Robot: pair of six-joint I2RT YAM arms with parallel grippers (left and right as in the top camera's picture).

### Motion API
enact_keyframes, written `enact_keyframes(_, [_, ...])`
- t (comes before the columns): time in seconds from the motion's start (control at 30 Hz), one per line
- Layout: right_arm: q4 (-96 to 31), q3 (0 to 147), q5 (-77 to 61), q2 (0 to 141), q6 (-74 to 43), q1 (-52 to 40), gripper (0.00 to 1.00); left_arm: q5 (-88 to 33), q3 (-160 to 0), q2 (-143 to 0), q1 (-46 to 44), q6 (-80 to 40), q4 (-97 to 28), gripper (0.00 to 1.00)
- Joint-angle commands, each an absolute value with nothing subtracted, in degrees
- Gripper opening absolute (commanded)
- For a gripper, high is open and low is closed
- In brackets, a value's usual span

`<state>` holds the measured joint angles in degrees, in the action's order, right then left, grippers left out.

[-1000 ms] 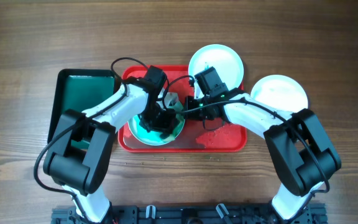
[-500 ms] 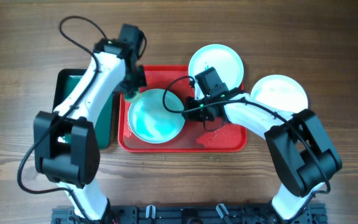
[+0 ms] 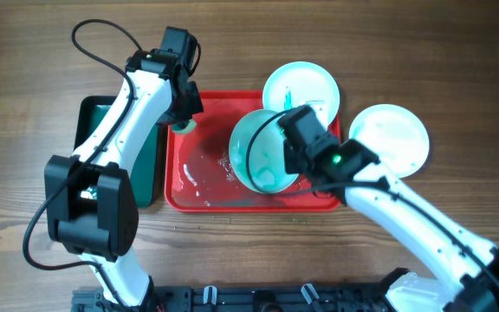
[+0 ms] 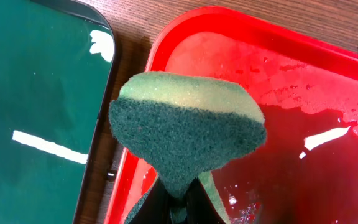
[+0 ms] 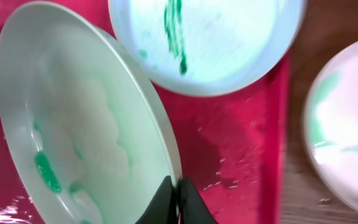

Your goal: Clean dirty plates on tray and stack at the side

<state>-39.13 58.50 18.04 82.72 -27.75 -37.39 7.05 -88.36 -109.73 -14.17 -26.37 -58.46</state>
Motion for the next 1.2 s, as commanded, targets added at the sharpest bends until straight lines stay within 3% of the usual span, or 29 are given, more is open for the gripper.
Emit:
enact_keyframes(0.0, [-39.27,58.67,39.05,79.79,-27.0,-44.27,0.04,7.53,-89.06,-109.97,-13.98,-27.73,-58.3,0.04])
enact_keyframes(0.23, [-37.56,58.67,62.57,79.66,-21.93,-57.01,0.04,7.53,-89.03,-109.97,-13.98,-27.73,-58.3,0.04])
enact_keyframes(0.5, [-26.81,58.67,76.88,79.66,0.14,-62.52,0.04,7.55,-89.03,-109.97,-13.98,-27.73,-58.3,0.04])
enact_keyframes(0.8, [-13.47,58.65,81.78,79.66,15.09,-63.2,0.04,7.55,-88.82,-109.97,-13.98,-27.7,-58.3,0.04])
enact_keyframes(1.17, [-11.99,58.65,81.76,79.66,16.53,-63.2,0.04,7.55,-88.71,-109.97,-13.98,-27.73,-58.28,0.04])
